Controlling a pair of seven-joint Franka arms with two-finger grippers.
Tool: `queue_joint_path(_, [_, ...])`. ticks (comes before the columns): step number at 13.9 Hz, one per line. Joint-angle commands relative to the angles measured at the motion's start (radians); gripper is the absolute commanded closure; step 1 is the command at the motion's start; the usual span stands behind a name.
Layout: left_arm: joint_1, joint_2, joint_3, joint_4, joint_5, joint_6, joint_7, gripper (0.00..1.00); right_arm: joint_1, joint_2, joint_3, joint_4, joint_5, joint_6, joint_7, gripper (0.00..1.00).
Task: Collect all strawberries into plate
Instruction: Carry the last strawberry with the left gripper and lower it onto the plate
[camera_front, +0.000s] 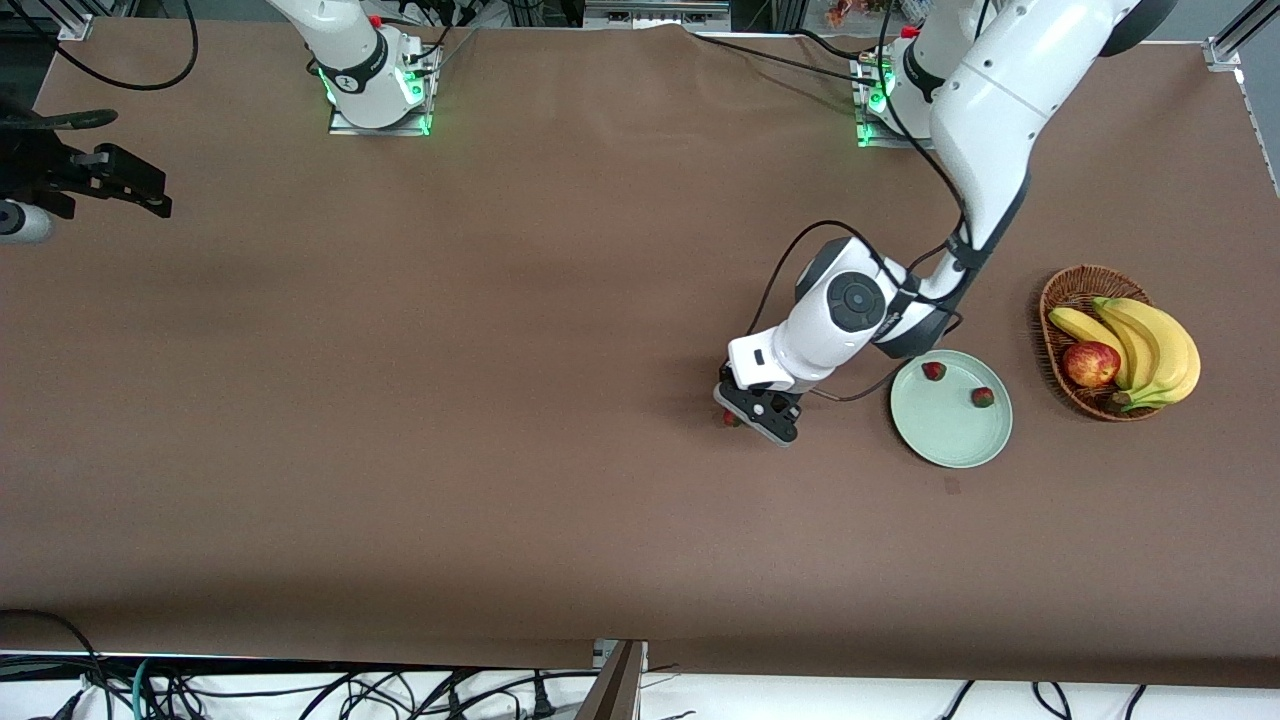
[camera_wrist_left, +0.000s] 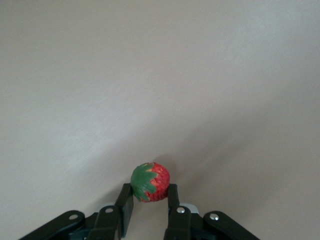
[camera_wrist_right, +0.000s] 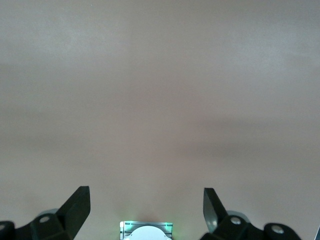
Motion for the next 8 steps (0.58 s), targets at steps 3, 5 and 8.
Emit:
queue_joint_path(3, [0.048, -0.188, -0.004, -0.017, 0.029, -0.431, 0.049, 0.71, -0.007, 0.013, 0.005, -0.001, -0.005, 0.012, -0.016, 0.00])
queue_joint_path(5, [0.097, -0.242, -0.004, -0.017, 0.029, -0.609, 0.132, 0.71, -0.009, 0.018, 0.005, 0.010, -0.007, 0.009, -0.018, 0.00])
queue_joint_path(8, [0.265, -0.253, -0.004, -0.017, 0.014, -0.678, 0.407, 0.71, -0.006, 0.024, 0.007, 0.020, -0.007, 0.017, -0.015, 0.00])
